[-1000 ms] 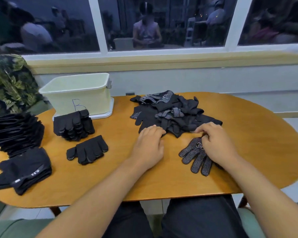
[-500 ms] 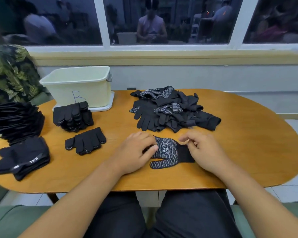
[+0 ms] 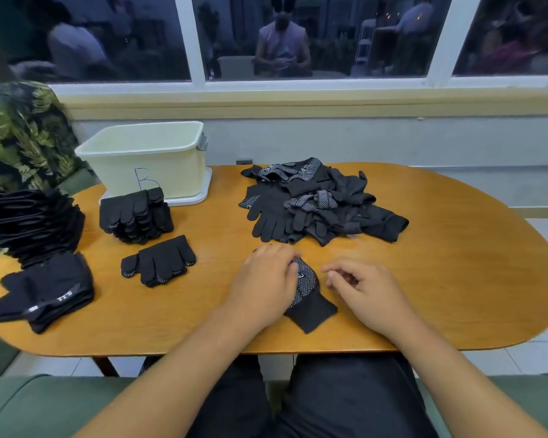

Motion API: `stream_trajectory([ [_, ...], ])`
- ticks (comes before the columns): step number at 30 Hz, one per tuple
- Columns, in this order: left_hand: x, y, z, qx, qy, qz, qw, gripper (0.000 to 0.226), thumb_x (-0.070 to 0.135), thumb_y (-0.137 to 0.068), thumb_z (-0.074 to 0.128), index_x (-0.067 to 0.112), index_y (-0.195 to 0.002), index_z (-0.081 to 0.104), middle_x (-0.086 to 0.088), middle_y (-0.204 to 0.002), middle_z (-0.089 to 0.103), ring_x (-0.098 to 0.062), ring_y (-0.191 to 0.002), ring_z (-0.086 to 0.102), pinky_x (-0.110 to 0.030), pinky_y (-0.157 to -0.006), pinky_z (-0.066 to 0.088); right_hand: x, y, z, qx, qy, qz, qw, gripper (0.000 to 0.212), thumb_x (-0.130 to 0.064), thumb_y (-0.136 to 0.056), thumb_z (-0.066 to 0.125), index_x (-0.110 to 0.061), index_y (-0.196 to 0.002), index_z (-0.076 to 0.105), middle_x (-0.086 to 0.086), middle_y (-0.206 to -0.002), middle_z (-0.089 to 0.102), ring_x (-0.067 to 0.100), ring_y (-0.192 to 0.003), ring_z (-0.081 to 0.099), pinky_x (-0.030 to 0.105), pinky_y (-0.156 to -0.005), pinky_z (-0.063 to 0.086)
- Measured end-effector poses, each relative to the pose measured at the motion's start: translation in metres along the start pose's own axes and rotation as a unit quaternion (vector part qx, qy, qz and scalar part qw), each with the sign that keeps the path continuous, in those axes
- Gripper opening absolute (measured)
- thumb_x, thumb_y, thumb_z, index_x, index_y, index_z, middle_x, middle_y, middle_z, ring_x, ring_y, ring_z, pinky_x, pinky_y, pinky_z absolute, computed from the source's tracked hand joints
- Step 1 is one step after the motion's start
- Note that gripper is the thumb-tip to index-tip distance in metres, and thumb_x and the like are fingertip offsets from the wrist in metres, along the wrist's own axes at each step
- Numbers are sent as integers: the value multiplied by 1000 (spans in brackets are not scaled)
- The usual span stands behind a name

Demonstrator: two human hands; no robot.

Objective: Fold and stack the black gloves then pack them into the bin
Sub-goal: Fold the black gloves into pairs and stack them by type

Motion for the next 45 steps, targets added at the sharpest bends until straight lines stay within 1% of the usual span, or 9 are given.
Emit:
stream_trajectory([
  [5, 13, -2, 55, -146, -90, -139, 975, 72, 55, -112, 21, 14, -170, 8, -11, -178, 2, -31, -165, -4, -49, -133, 3, 21, -4, -16, 88, -34, 94, 991, 20, -27, -107, 60, -41, -106, 74, -21, -87, 76, 4, -81, 71, 42, -81, 61],
  [10, 2, 6, 58, -215, -130, -37, 967, 82, 72, -106, 14, 26, -170, -9, -3, -177, -16, -25, -162, -20, -51, -133, -5, 26, -6, -14, 78, -39, 112, 990, 20, -27, -106, 61, -40, -103, 75, -22, -86, 76, 2, -80, 70, 36, -80, 60],
  [17, -5, 9, 42, -234, -121, 44, 964, 79, 72, -107, 16, 30, -170, -4, 4, -178, -13, -15, -162, -20, -44, -133, -7, 25, -32, -19, 92, -22, 109, 990, 15, -30, -102, 65, -36, -108, 77, -13, -95, 75, 4, -79, 67, 35, -81, 57],
  [20, -8, 8, 42, -213, -123, 17, 969, 77, 67, -109, 17, 27, -170, -5, 4, -178, -13, -15, -162, -20, -45, -133, -8, 21, -67, -27, 111, 61, 77, 989, 24, -31, -105, 61, -32, -123, 76, -16, -113, 65, 2, -90, 62, 33, -81, 51],
  [24, -14, 10, 48, -223, -115, 5, 968, 86, 77, -103, 15, 28, -169, -10, 5, -177, -18, -15, -161, -22, -47, -133, -7, 23, -124, -29, 99, 184, 98, 973, 37, -49, -105, 56, -32, -135, 70, -7, -121, 61, 21, -121, 57, 37, -79, 51],
  [28, -14, 11, 47, -213, -112, 15, 970, 90, 81, -100, 13, 29, -169, -11, 6, -176, -19, -14, -161, -23, -47, -133, -7, 29, -158, -24, 82, 252, 130, 956, 43, -64, -98, 63, -32, -123, 76, -2, -125, 66, 29, -129, 54, 42, -83, 56],
  [35, -14, 13, 31, -127, 14, 6, 992, 78, 76, -104, 23, 34, -170, 16, 17, -177, 10, 0, -161, -6, -41, -134, 1, 19, -170, -47, 188, 73, 110, 973, 22, -52, -91, 78, -31, -95, 80, -15, -90, 72, 16, -94, 70, 37, -82, 58],
  [42, -22, 15, 11, -50, 165, -54, 984, 63, 65, -108, 37, 38, -165, 31, 21, -170, 29, 4, -158, 13, -38, -132, 18, -39, -170, -98, 244, -146, 60, 957, 25, -43, -99, 74, -22, -92, 63, -11, -78, 67, -4, -61, 57, 17, -61, 45],
  [45, -25, 17, 4, -22, 222, -81, 972, 60, 61, -108, 44, 39, -162, 33, 19, -164, 38, 2, -151, 29, -35, -126, 30, -53, -158, -100, 219, -214, 81, 948, 24, -49, -99, 72, -29, -90, 62, -3, -84, 76, 11, -75, 75, 36, -73, 59],
])
Point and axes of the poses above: each hand's wrist, its own y-axis away from the middle knuckle, its own z-axis out of the palm, x = y × z, the point moved 7 cm from there along -y, towards the middle knuckle
